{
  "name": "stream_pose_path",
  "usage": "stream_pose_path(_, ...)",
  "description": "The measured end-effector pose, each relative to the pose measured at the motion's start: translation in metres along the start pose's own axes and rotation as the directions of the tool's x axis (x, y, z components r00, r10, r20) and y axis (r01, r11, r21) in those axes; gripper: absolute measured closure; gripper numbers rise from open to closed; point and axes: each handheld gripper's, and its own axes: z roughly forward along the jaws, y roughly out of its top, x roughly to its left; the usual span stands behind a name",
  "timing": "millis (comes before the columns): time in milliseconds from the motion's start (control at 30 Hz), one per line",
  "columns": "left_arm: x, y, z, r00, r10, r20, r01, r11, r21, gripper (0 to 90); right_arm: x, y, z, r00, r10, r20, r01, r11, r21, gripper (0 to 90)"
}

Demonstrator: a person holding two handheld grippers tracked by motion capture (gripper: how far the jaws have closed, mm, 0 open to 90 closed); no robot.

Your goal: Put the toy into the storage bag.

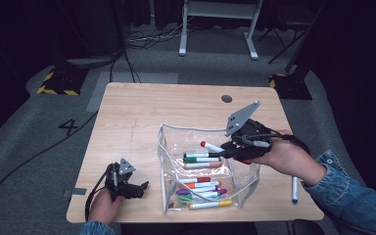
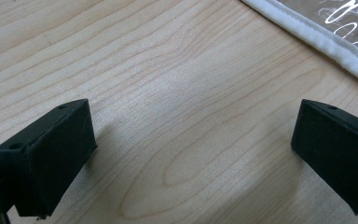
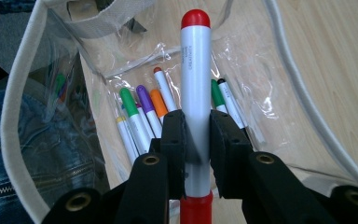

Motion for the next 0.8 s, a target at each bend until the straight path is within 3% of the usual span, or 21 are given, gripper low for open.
stream_pose_path(267,0.000,0.000,0.000,1.0000,0.000,0.000,0.000,1.0000,0.000,0.0,0.006,0.011,0.027,0.9994,-0.024,-0.026,0.025,0.998,0.061,76.6)
stream_pose_path(467,0.000,0.000,0.000,1.0000,0.002,0.000,-0.002,1.0000,0.001,0.0,0.014,0.015,0.052,0.9971,-0.053,-0.055,0.060,0.990,0.128,76.5)
stream_pose_path(800,0.000,0.000,0.000,1.0000,0.000,0.000,0.000,1.0000,0.000,0.0,0.027,0.020,0.087,0.9919,-0.096,-0.084,0.113,0.964,0.242,76.5)
